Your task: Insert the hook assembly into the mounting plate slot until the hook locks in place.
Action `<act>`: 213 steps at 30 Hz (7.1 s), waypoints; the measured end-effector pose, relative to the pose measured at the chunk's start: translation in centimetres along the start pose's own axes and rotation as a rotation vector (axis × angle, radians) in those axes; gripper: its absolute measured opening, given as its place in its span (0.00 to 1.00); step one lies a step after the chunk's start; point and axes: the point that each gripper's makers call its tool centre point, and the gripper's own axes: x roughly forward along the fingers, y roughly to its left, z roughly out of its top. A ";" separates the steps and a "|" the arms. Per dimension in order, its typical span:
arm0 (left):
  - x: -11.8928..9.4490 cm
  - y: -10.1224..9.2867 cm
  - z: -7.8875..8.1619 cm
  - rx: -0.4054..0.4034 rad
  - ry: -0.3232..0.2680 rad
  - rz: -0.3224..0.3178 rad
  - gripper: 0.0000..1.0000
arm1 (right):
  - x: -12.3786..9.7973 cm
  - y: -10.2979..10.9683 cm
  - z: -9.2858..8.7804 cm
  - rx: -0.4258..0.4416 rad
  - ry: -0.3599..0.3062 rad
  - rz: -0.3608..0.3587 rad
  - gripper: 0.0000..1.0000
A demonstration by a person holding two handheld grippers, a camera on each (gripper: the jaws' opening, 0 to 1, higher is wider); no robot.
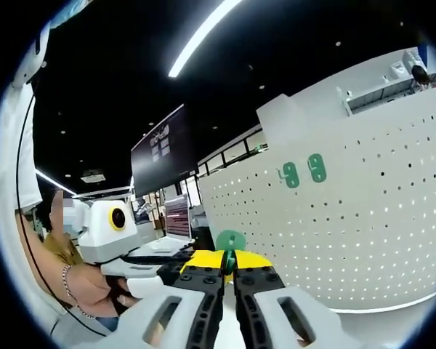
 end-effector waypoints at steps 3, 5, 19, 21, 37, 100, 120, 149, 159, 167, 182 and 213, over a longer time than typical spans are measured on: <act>0.2 0.1 -0.5 0.012 0.024 0.002 0.24 | 0.0 0.0 0.1 0.006 0.001 0.001 0.01; 0.4 0.2 -1.1 0.003 0.050 0.000 0.33 | 0.0 0.0 0.0 0.010 0.005 0.003 0.01; 0.9 -0.3 -3.3 0.013 0.138 -0.035 0.76 | 0.0 0.0 -0.6 0.010 0.029 0.003 0.01; 0.9 -0.3 -3.6 0.021 0.151 -0.037 0.76 | 0.0 0.0 -0.6 0.007 0.030 0.004 0.01; 0.1 -0.2 -7.1 -0.013 0.240 -0.056 0.72 | -0.9 -2.0 0.8 -0.101 0.062 -0.070 0.01; -4.5 -0.1 -16.0 -0.080 0.430 -0.080 0.70 | 2.4 -13.9 7.4 -0.320 0.061 -0.514 0.01; -4.7 0.0 -16.4 -0.094 0.436 -0.073 0.69 | 4.3 -15.9 9.9 -0.414 -0.017 -0.552 0.01; -5.2 0.4 -17.0 -0.132 0.445 -0.047 0.67 | 5.1 -16.7 9.6 -0.404 -0.026 -0.648 0.02; -5.3 0.2 -17.2 -0.139 0.442 -0.047 0.65 | 5.2 -17.0 9.3 -0.353 -0.023 -0.730 0.03; -5.2 0.2 -17.1 -0.135 0.434 -0.045 0.65 | 5.2 -16.8 9.3 -0.351 -0.018 -0.720 0.03; -5.4 0.5 -17.1 -0.129 0.438 -0.038 0.65 | 5.2 -15.6 8.3 -0.430 0.037 -0.567 0.19; -5.5 0.6 -17.3 -0.128 0.444 -0.035 0.66 | 2.0 -14.1 5.0 -0.342 0.077 -0.381 0.42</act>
